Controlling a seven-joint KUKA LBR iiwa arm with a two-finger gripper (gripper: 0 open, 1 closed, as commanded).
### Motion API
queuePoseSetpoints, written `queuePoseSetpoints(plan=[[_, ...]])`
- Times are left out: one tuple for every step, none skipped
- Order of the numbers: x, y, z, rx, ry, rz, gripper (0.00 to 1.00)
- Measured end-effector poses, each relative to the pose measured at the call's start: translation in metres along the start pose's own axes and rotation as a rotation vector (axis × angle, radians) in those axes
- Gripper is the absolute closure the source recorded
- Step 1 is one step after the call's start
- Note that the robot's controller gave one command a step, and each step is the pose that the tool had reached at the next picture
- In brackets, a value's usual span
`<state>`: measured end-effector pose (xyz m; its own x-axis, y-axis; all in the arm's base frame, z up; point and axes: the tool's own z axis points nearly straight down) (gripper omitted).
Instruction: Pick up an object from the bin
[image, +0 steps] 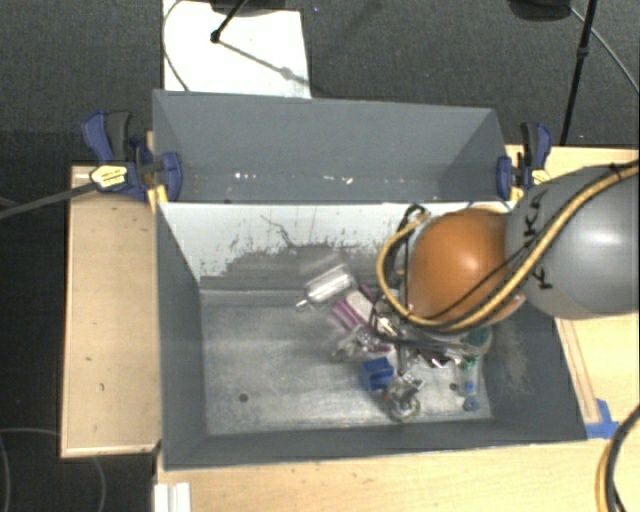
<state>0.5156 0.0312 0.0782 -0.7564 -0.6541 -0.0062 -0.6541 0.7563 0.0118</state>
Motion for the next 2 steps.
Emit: queuePoseSetpoints(plan=[[0.006, -0.004, 0.006, 0.007, 0.005, 0.001, 1.0], [-0.003, 0.011, -0.059, 0.015, -0.002, 0.036, 1.0]])
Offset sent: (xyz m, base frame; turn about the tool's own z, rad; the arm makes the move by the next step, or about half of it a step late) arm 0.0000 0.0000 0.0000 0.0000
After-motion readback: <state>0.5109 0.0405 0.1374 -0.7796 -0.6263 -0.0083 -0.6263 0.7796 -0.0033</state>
